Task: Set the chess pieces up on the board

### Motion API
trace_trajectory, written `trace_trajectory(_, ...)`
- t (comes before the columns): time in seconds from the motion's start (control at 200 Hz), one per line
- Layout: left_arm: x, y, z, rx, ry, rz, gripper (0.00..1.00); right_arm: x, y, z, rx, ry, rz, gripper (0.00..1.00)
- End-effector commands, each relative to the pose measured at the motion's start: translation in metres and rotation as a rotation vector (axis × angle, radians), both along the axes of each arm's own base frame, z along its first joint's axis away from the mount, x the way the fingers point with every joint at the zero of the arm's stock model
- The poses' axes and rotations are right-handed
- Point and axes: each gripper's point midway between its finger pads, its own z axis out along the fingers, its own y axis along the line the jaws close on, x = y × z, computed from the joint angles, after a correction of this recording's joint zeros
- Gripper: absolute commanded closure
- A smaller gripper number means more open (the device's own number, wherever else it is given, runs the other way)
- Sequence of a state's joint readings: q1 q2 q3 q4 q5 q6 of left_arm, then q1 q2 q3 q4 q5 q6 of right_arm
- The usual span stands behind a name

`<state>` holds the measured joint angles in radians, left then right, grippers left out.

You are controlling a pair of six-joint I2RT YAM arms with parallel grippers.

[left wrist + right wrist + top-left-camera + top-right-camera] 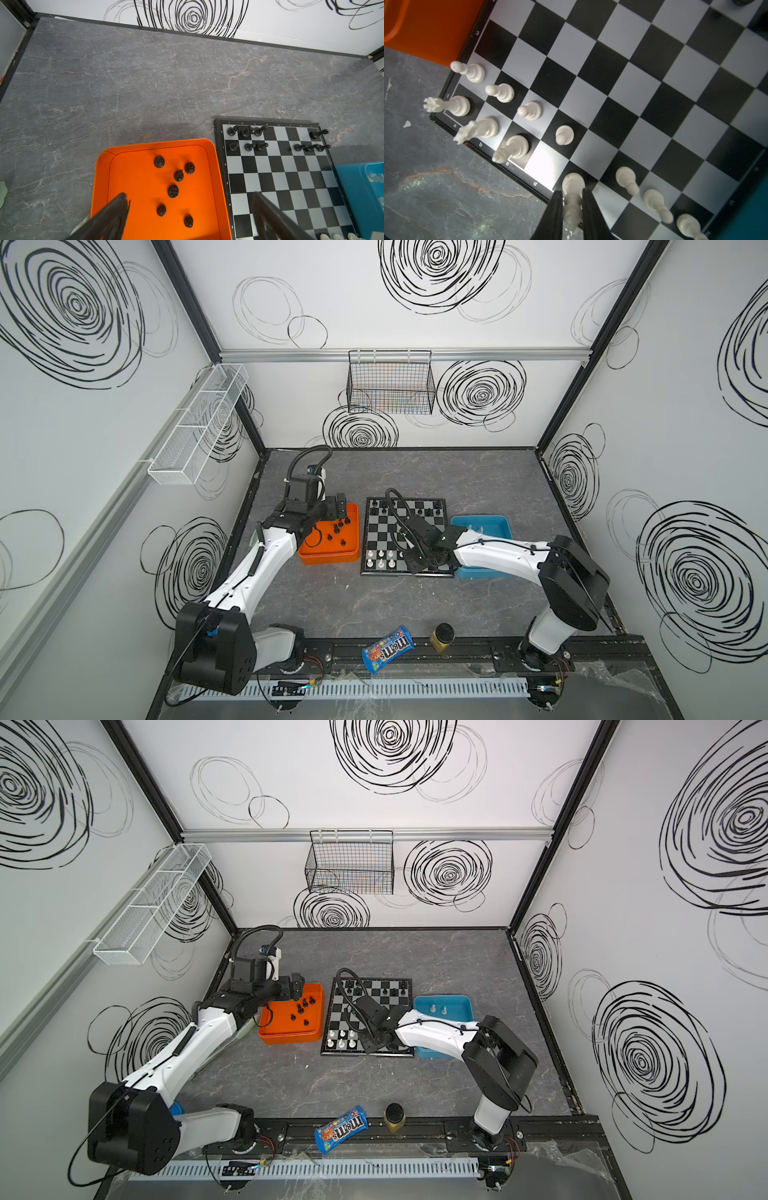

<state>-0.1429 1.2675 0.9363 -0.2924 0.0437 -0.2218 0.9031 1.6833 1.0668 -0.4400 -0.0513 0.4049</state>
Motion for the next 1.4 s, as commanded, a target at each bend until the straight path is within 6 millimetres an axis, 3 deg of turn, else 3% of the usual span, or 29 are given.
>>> trace_trajectory(0.0,0.0015,0.0022,0.0076,-0.016,-0.034,0.009,0.04,-0.0028,-0.0082,-0.0103,-0.047,0.01,-0.017,0.8)
trace_trajectory(1.231,0.0028,-0.0004,0.0065,-0.032,-0.029,0.005,0.04,-0.0117,-0.0163,-0.0153,-0.077,0.028,-0.019,0.8)
trace_trajectory(1.396,0.0028,0.0001,0.0069,-0.032,-0.03,0.006,0.04,-0.0103,-0.0157,-0.0099,-0.072,0.02,-0.024,0.72)
